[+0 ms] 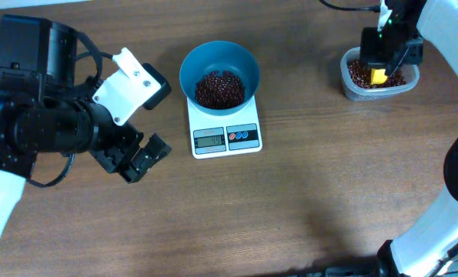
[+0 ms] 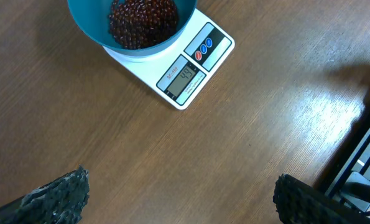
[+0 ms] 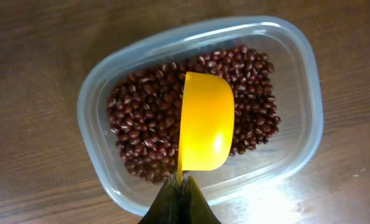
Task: Scoop item into bowl and weigh 50g on scale
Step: 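Lift the refilled scoop and carry it over the blue bowl, then tilt the scoop with the right gripper to pour beans into the bowl, then carry the empty scoop away to the right of the scale, then lower the scoop onto the table and open the right gripper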
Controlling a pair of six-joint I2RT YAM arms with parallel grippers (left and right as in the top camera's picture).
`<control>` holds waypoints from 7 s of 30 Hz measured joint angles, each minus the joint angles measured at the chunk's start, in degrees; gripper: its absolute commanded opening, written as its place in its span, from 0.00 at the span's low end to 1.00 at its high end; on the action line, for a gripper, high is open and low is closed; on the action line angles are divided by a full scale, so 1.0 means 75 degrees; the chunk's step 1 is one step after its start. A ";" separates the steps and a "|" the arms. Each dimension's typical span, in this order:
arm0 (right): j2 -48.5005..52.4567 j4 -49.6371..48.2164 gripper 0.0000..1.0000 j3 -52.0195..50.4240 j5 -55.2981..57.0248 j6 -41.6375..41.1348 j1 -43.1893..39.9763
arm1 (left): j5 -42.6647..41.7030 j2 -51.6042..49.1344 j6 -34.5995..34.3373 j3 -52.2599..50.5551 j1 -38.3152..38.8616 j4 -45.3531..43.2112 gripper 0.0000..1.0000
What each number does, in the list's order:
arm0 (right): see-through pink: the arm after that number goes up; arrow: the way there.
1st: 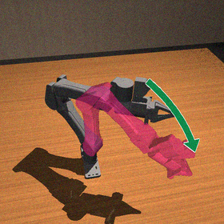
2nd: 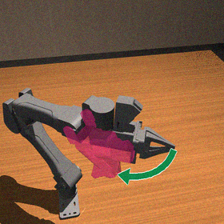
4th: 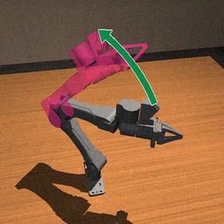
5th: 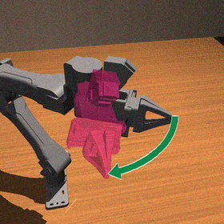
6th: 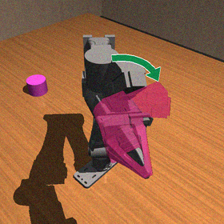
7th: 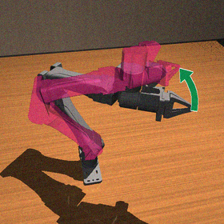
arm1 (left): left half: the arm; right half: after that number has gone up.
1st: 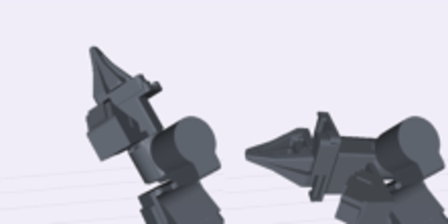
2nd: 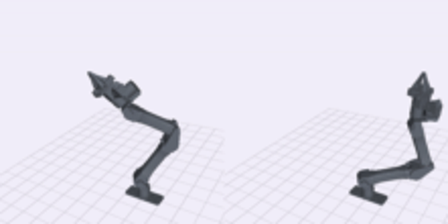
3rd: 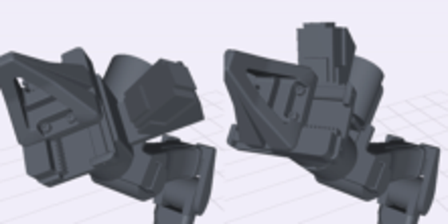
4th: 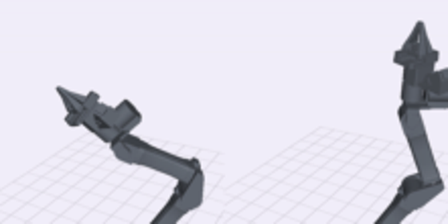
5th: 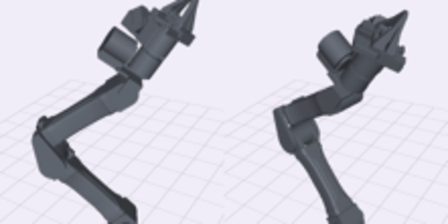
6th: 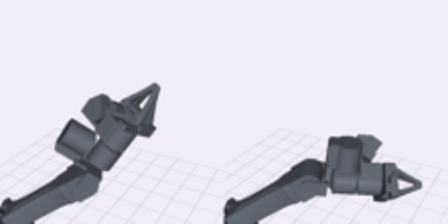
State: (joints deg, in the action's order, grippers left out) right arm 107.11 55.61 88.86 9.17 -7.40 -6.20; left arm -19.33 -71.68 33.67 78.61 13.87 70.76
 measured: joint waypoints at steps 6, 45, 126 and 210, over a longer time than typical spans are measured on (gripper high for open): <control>0.0000 -0.0181 0.04 0.0000 -0.0472 -0.0134 -0.0006 | 0.0000 0.0000 0.0000 -0.0003 0.0000 0.0003 0.99; -0.0015 -0.0743 0.04 0.0000 -0.8145 0.1075 -0.2801 | 0.0000 0.0000 0.0000 -0.0003 0.0000 0.0000 0.99; -0.1288 -0.1638 0.04 -0.0009 -0.2250 0.4074 0.3858 | 0.0000 0.0000 0.0000 -0.0006 0.0000 0.0012 0.99; -0.9827 -0.0615 0.04 -0.7131 -0.5837 -0.3858 -0.1836 | 0.0000 0.0000 0.0000 -0.0012 0.0000 0.0009 0.99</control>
State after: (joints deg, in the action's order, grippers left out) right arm 33.41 51.00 35.38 -34.61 -36.34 -19.97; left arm -19.33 -71.68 33.67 78.52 13.87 70.83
